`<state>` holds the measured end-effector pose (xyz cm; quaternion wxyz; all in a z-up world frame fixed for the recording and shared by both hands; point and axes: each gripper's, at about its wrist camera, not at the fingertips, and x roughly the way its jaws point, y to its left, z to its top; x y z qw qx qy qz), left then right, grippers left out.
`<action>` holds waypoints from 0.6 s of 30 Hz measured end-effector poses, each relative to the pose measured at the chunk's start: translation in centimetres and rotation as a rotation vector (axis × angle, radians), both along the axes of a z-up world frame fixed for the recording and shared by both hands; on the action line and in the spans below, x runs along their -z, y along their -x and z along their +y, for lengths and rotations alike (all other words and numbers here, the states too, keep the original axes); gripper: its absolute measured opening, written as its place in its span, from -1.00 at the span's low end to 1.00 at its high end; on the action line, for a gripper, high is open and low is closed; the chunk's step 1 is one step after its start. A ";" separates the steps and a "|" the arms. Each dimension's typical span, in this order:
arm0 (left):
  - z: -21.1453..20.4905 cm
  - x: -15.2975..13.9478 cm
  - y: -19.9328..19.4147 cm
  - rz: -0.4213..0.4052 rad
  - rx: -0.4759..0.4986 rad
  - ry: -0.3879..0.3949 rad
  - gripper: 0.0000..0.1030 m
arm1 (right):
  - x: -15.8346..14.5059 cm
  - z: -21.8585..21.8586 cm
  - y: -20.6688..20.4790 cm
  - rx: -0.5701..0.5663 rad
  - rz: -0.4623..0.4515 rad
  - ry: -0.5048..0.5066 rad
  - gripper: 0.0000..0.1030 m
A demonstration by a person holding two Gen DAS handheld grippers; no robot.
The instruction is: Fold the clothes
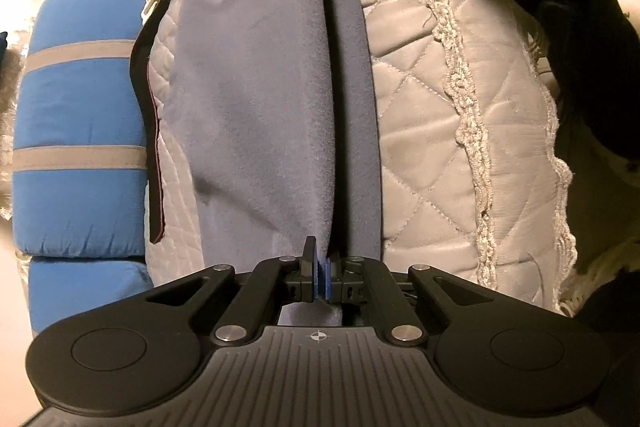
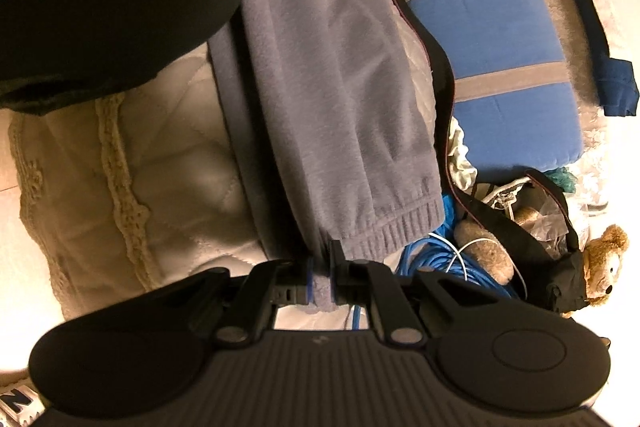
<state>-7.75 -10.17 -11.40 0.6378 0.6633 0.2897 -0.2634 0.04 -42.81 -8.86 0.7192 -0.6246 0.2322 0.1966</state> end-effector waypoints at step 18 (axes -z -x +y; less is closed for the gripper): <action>5.6 -13.8 -10.1 0.242 -0.447 0.715 -0.12 | -11.8 0.9 -2.9 0.414 0.084 -0.673 0.93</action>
